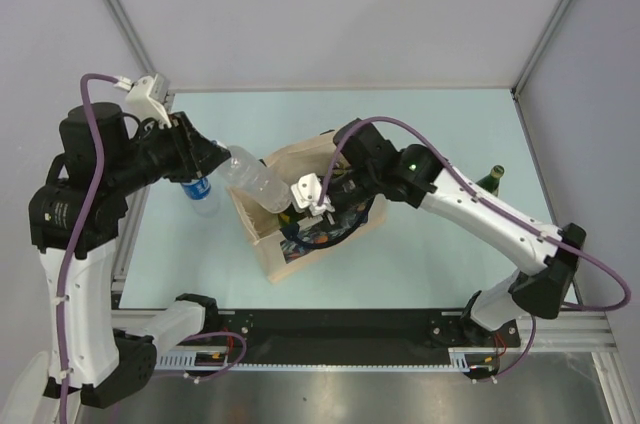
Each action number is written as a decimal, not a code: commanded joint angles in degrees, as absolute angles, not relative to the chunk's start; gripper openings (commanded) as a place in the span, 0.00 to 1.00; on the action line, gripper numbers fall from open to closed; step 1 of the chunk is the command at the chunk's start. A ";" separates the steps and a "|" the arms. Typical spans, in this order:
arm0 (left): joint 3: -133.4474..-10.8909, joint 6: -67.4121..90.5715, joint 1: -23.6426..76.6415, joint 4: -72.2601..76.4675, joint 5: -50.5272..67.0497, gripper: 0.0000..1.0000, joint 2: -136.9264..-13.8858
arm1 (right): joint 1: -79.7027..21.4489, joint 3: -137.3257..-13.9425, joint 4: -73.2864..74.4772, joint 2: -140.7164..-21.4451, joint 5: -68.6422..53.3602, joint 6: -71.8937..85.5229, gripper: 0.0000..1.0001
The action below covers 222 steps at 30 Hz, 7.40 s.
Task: Place the beverage into the canvas bag
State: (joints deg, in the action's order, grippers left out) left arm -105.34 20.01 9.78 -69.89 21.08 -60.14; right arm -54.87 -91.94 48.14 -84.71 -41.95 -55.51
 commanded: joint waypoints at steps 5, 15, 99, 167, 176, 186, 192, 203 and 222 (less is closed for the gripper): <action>-104.77 18.55 10.11 -61.44 21.53 0.00 -59.77 | -55.11 -94.30 49.13 -90.53 -39.02 -58.45 0.47; -102.39 16.17 10.11 -62.93 21.09 0.00 -60.20 | -60.28 -90.36 50.37 -88.86 -40.08 -60.82 0.00; -66.43 19.25 40.87 -47.55 -23.46 0.63 -52.56 | -47.29 -91.66 45.44 -83.76 -48.16 -41.31 0.50; -71.28 20.83 40.69 -43.15 -21.71 1.00 -42.19 | 18.98 -76.47 51.24 -82.17 -21.27 -24.43 0.64; -71.19 21.97 40.78 -44.29 -21.62 1.00 -41.48 | 18.19 -76.20 49.04 -84.81 -21.27 -24.70 0.58; -71.10 23.55 40.78 -45.35 -21.36 1.00 -40.69 | 18.19 -75.23 49.04 -84.29 -21.27 -25.58 0.42; -71.10 24.26 40.78 -45.61 -21.27 1.00 -40.43 | 18.19 -74.71 48.78 -83.50 -20.39 -25.93 0.49; -71.19 24.35 40.69 -46.14 -21.01 1.00 -40.34 | 17.23 -74.88 48.34 -82.62 -19.95 -26.98 0.38; -71.02 25.32 40.69 -47.20 -5.20 1.00 -45.17 | 5.19 -106.15 62.05 -77.96 -28.04 -30.15 0.00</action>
